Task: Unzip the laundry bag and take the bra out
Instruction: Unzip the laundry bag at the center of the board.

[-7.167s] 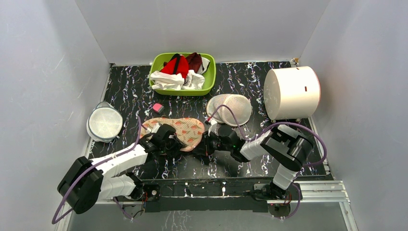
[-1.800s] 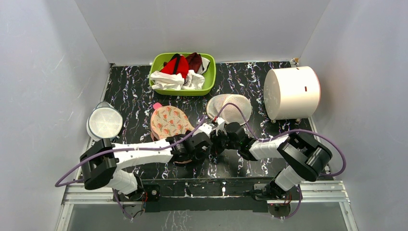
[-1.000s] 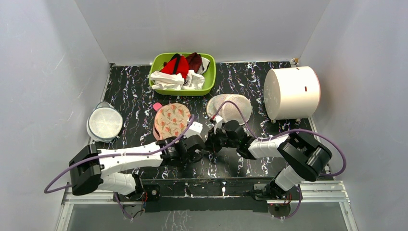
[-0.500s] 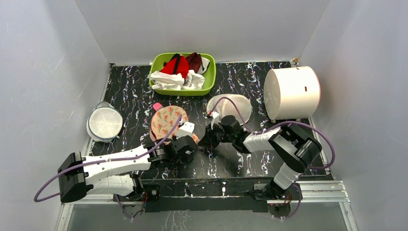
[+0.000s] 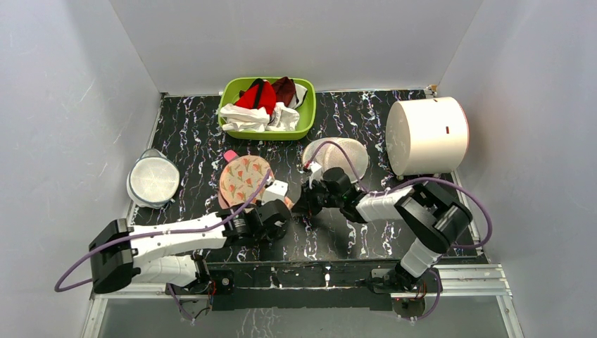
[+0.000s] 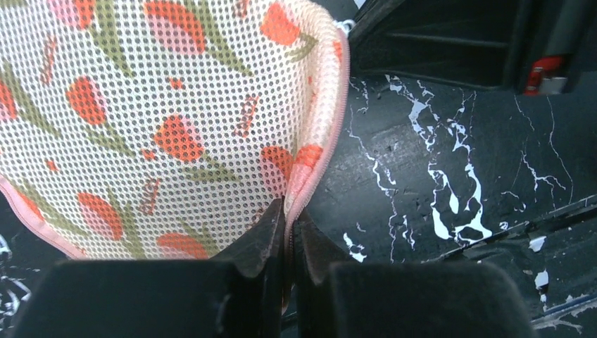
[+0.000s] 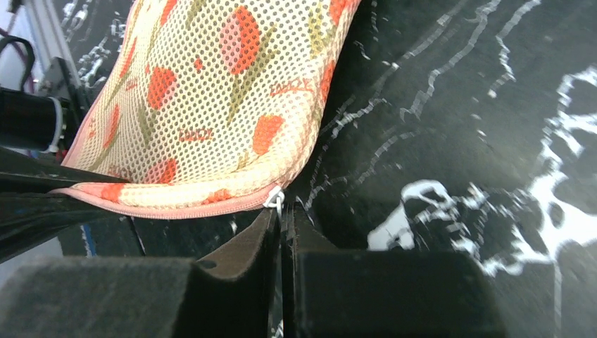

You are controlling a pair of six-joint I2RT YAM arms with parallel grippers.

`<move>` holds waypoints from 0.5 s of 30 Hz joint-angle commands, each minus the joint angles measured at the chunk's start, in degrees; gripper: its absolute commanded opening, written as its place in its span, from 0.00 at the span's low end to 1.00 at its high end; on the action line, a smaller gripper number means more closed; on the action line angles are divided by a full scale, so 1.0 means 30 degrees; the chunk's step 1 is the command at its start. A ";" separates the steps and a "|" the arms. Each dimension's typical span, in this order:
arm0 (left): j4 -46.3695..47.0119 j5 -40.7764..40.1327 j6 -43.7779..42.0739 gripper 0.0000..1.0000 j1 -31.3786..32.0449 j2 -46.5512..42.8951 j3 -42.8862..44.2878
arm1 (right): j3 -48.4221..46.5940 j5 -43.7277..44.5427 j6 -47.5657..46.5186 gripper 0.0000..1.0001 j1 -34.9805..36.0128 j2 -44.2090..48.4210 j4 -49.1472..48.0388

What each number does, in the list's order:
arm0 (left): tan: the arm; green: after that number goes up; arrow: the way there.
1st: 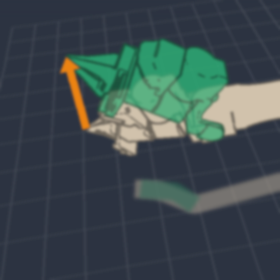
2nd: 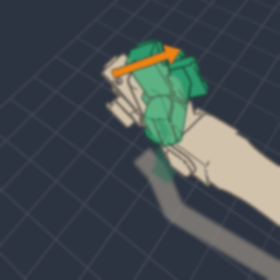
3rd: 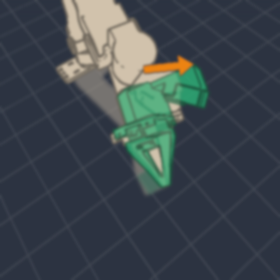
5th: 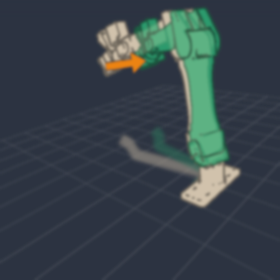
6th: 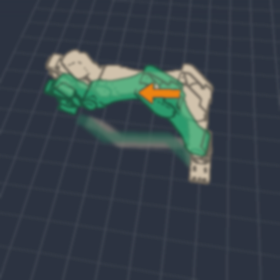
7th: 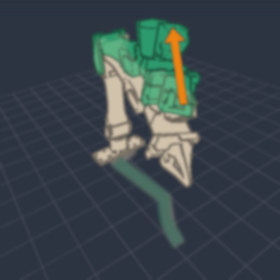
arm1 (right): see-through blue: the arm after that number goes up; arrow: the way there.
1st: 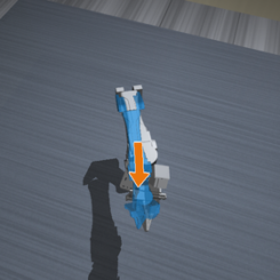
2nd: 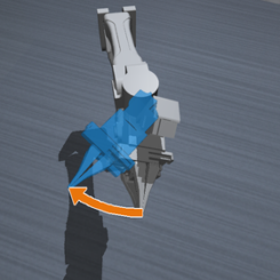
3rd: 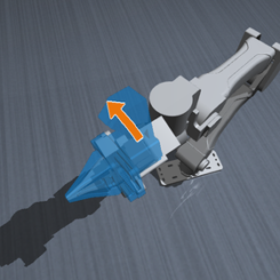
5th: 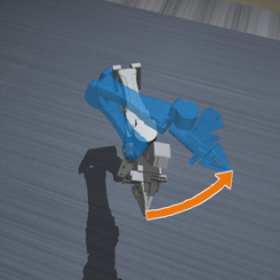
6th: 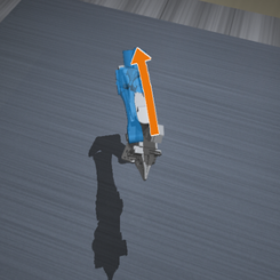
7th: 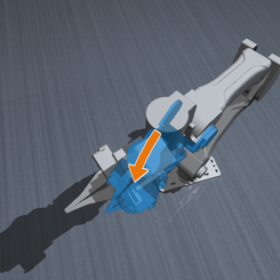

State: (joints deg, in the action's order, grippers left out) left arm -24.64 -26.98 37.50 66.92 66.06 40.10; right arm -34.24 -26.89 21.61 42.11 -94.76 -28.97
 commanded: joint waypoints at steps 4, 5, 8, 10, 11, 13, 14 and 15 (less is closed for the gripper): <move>0.0623 0.0783 0.1101 0.13 0.0019 0.3929 0.1346 | 0.2023 0.4237 -0.0929 0.17 -0.0741 0.3871 0.1784; 0.0601 0.0709 0.1338 0.15 0.0019 0.4400 0.1441 | 0.2186 0.4316 -0.0998 0.20 -0.0739 0.4352 0.2158; 0.0536 0.0781 0.1603 0.22 0.0019 0.4948 0.1417 | 0.2654 0.5160 -0.1221 0.29 -0.0765 0.5792 0.3138; 0.0319 0.0823 0.1689 0.25 0.0016 0.4872 0.1316 | 0.2927 0.6051 -0.1204 0.42 -0.0783 0.6612 0.3512; 0.0251 0.0780 0.1755 0.26 0.0019 0.4738 0.1184 | 0.3119 0.6374 -0.1065 0.49 -0.0829 0.7020 0.3484; -0.0082 0.0694 0.1887 0.29 0.0019 0.4372 0.0960 | 0.3459 0.7172 -0.0739 0.65 -0.0870 0.7653 0.3320; -0.0381 0.0676 0.2037 0.32 0.0019 0.4221 0.0935 | 0.3538 0.7657 -0.0469 0.74 -0.0917 0.7860 0.3280; -0.0726 0.0670 0.2172 0.36 0.0012 0.4203 0.0961 | 0.3584 0.7963 -0.0259 0.82 -0.0996 0.7996 0.3176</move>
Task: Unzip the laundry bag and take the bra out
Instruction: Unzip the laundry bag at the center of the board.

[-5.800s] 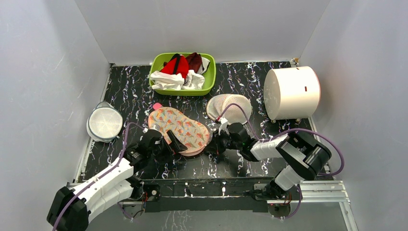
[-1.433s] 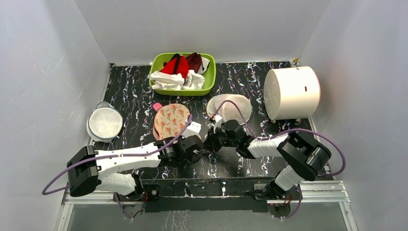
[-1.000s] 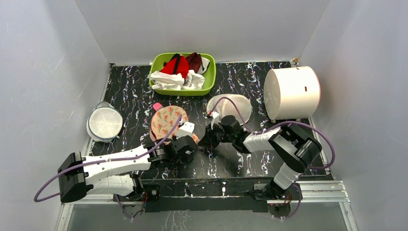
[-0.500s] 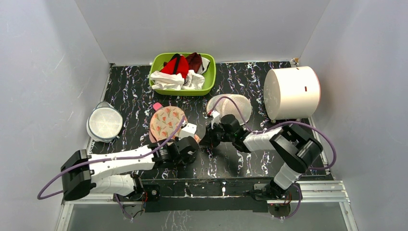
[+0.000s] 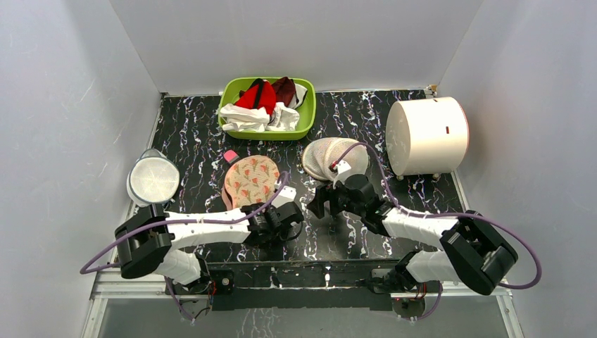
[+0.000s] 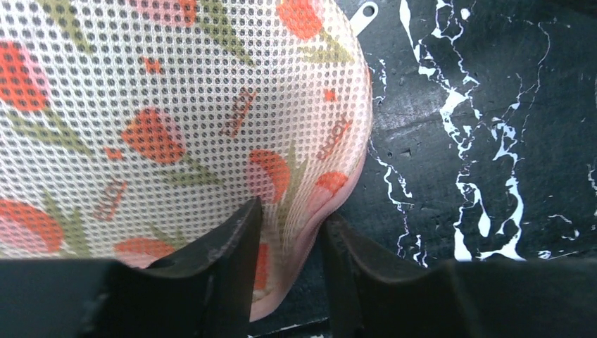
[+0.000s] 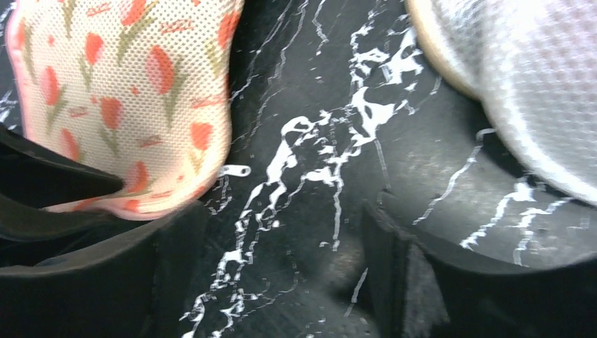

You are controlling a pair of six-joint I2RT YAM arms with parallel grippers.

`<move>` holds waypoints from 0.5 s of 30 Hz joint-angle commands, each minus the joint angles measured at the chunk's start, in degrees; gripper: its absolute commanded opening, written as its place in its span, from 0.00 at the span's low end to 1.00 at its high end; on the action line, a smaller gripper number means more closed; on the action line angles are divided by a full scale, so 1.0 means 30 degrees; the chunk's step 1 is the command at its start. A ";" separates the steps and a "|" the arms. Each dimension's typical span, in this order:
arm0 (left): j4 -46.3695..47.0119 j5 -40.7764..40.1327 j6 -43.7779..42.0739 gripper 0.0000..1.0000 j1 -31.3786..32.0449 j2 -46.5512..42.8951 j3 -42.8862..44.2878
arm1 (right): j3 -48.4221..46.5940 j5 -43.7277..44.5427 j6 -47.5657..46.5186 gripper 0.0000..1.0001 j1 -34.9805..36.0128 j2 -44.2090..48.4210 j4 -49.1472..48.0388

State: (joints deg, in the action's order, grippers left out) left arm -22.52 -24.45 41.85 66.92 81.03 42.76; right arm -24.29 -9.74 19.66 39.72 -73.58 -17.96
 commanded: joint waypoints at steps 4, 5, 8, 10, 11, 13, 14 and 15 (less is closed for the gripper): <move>-0.2099 0.0126 0.1356 0.56 0.0019 -0.2456 -0.0101 | -0.0819 0.1705 0.0225 0.92 -0.0368 0.0069 -0.1158; -0.2061 0.0276 0.1495 0.62 0.0019 -0.2973 -0.0153 | -0.1396 0.1405 0.0183 0.97 -0.0386 -0.0528 -0.1119; -0.1802 0.0825 0.1550 0.82 0.0019 -0.3935 -0.0073 | -0.3287 0.0375 0.0262 0.98 -0.0387 -0.2577 -0.0829; -0.1872 0.0930 0.1633 0.93 0.0019 -0.4191 0.0202 | -0.4452 -0.0122 0.0669 0.98 -0.0395 -0.4074 -0.0840; -0.1945 0.0948 0.1641 0.95 0.0034 -0.4296 0.0352 | -0.4999 -0.0237 0.0875 0.98 -0.0426 -0.4807 -0.0877; -0.2232 0.0943 0.1716 0.98 0.0018 -0.4420 0.0692 | -0.5962 -0.0247 0.1134 0.98 -0.0512 -0.6177 -0.1045; -0.2382 0.0949 0.1739 0.98 0.0019 -0.4515 0.0790 | -0.6429 -0.0194 0.1325 0.98 -0.0602 -0.6861 -0.1159; -0.2528 0.0947 0.1789 0.98 0.0019 -0.4662 0.0890 | -0.6887 -0.0158 0.1415 0.98 -0.0833 -0.7514 -0.1082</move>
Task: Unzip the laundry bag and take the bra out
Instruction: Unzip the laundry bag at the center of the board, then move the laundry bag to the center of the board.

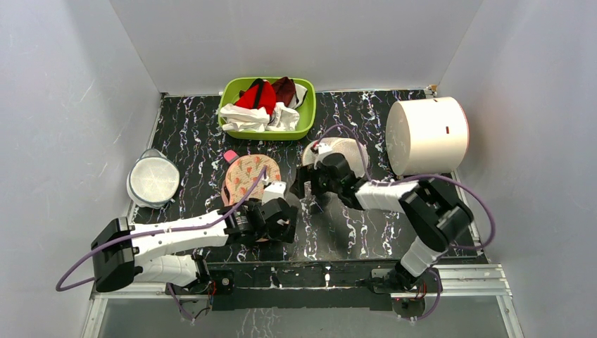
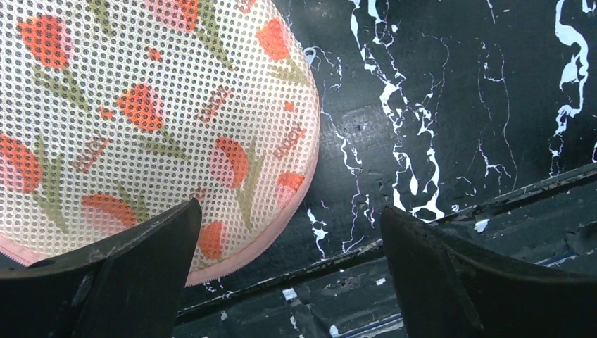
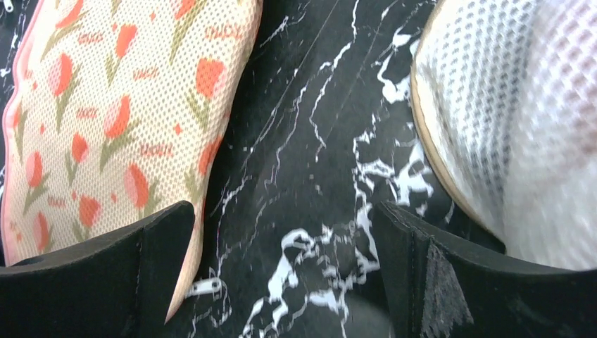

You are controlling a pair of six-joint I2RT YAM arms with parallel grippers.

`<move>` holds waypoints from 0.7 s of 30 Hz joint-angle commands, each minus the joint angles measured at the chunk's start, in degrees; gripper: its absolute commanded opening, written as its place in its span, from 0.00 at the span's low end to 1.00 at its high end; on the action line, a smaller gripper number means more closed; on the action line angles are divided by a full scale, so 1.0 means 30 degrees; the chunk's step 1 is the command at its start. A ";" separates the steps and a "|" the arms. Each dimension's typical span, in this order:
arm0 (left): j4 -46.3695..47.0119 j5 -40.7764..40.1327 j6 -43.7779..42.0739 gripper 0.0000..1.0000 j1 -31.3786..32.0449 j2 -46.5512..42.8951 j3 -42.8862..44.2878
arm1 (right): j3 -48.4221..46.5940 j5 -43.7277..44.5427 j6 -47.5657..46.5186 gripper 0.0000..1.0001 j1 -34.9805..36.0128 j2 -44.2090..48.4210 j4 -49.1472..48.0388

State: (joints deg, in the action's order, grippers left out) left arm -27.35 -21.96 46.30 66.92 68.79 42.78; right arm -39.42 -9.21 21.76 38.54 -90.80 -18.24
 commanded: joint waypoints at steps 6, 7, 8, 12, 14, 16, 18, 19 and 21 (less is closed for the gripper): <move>-0.2004 -0.0183 0.0770 0.98 0.0019 -0.1907 0.1226 | -0.4691 0.0064 0.0878 0.98 -0.3071 -0.4998 0.0965; -0.2241 -0.0284 0.0877 0.98 0.0019 -0.2150 0.1319 | -0.4953 0.0080 0.0787 0.97 -0.3621 -0.5140 0.1141; -0.2409 -0.0378 0.0949 0.98 0.0019 -0.2426 0.1412 | -0.5217 0.0097 0.0674 0.96 -0.4052 -0.5198 0.1398; -0.3162 -0.1216 0.1055 0.98 0.0019 -0.3381 0.1998 | -0.6406 0.0954 -0.0537 0.95 -0.4492 -0.4623 0.3593; -0.3812 -0.1868 0.1114 0.98 0.0020 -0.3824 0.2686 | -0.5694 -0.0202 -0.0237 0.95 -0.4370 -0.3885 0.2668; -0.4138 -0.2456 0.0930 0.98 0.0019 -0.4290 0.3200 | -0.5106 -0.1198 0.0176 0.97 -0.4042 -0.3178 0.2102; -0.4219 -0.2923 0.0519 0.98 0.0019 -0.4822 0.3619 | -0.4831 -0.1065 0.0429 0.98 -0.3251 -0.2168 0.2353; -0.4305 -0.3179 0.0340 0.98 0.0005 -0.5078 0.3882 | -0.4667 -0.0863 0.0490 0.98 -0.2739 -0.1684 0.2424; -0.4851 -0.3883 0.0339 0.99 0.0019 -0.5569 0.4527 | -0.4469 -0.0350 0.0643 0.98 -0.1418 -0.0753 0.2531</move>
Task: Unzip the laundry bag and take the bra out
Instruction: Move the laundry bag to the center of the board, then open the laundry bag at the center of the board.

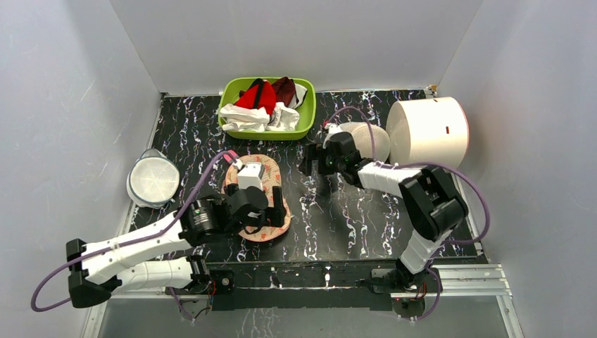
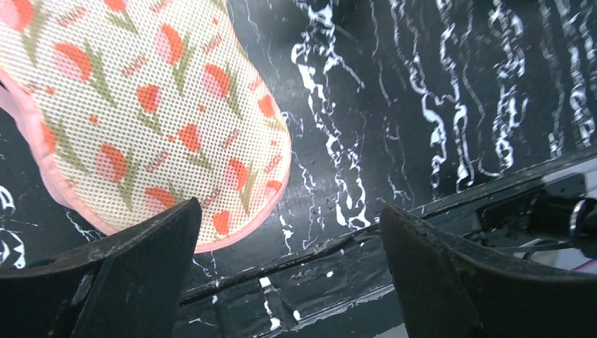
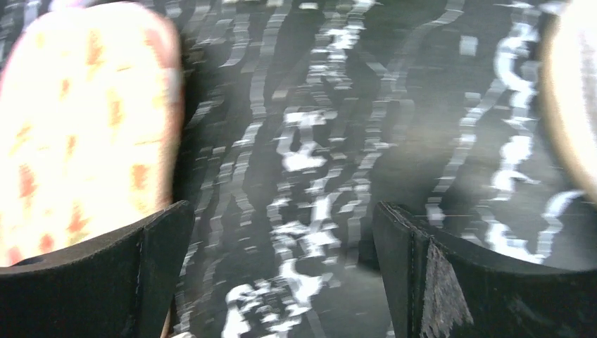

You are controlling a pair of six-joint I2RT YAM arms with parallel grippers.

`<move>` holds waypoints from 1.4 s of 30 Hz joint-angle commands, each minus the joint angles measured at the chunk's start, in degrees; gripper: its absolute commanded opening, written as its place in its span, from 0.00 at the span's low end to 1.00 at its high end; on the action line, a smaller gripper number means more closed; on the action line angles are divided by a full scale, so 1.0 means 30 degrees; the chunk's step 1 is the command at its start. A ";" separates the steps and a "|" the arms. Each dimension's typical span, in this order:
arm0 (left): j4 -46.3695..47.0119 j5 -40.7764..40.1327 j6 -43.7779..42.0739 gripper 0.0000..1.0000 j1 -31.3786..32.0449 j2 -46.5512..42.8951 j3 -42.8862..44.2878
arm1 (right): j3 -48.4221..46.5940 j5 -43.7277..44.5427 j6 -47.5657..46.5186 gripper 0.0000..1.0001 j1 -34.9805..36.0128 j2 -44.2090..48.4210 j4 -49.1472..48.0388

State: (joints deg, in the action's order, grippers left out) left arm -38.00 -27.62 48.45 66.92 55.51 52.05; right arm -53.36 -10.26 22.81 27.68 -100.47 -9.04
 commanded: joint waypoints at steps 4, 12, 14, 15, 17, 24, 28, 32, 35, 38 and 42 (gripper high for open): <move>-0.2133 -0.3682 -0.0403 0.98 0.0003 -0.2524 0.2282 | 0.0750 0.1179 0.0017 0.93 0.5431 0.4038 -0.1027; -0.3238 -0.7333 -0.2665 0.98 -0.0010 -0.2829 0.5086 | 0.2556 0.2463 -0.3023 0.76 1.0696 0.4556 -0.3902; -0.4275 -0.8250 -0.2330 0.98 -0.0010 -0.1485 0.5927 | 0.2914 0.2654 -0.3842 0.74 1.1584 0.4493 -0.4310; -0.3950 -0.8178 -0.3354 0.98 -0.0025 -0.0620 0.6235 | 0.3144 0.2904 -0.4064 0.73 1.1912 0.4548 -0.4469; -0.3664 -0.7862 -0.3857 0.98 -0.0312 0.0426 0.6820 | 0.3962 0.2950 -0.4137 0.73 1.2419 0.4888 -0.5207; 0.1581 0.1457 -0.6923 0.98 -0.9284 0.1137 0.4953 | 0.5560 0.4125 -0.5069 0.72 1.3849 0.5972 -0.6912; 0.1538 0.1398 -0.7139 0.98 -1.1436 0.1772 0.4941 | 0.4564 0.5375 -0.5275 0.69 1.4725 0.5292 -0.6147; 0.0673 0.0878 -0.6771 0.98 -1.2479 0.1255 0.4298 | 0.2421 0.7150 -0.5244 0.56 1.5678 0.3237 -0.4935; -0.0432 0.0008 -0.5754 0.98 -1.2751 -0.0336 0.3211 | 0.0410 0.8309 -0.4482 0.51 1.6114 0.1358 -0.4050; -0.1643 -0.1164 -0.4936 0.99 -1.2798 -0.2242 0.2410 | -0.1071 0.9386 -0.4254 0.53 1.6615 -0.0389 -0.4065; -0.3117 -0.1840 -0.4192 0.98 -1.2813 -0.3681 0.2360 | -0.3165 1.2153 -0.4222 0.55 1.7263 -0.2285 -0.2990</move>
State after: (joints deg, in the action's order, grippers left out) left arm -41.93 -29.17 32.95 28.88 48.62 58.96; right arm -56.60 15.77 9.47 77.54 -103.55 -20.16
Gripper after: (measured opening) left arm 0.983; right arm 0.542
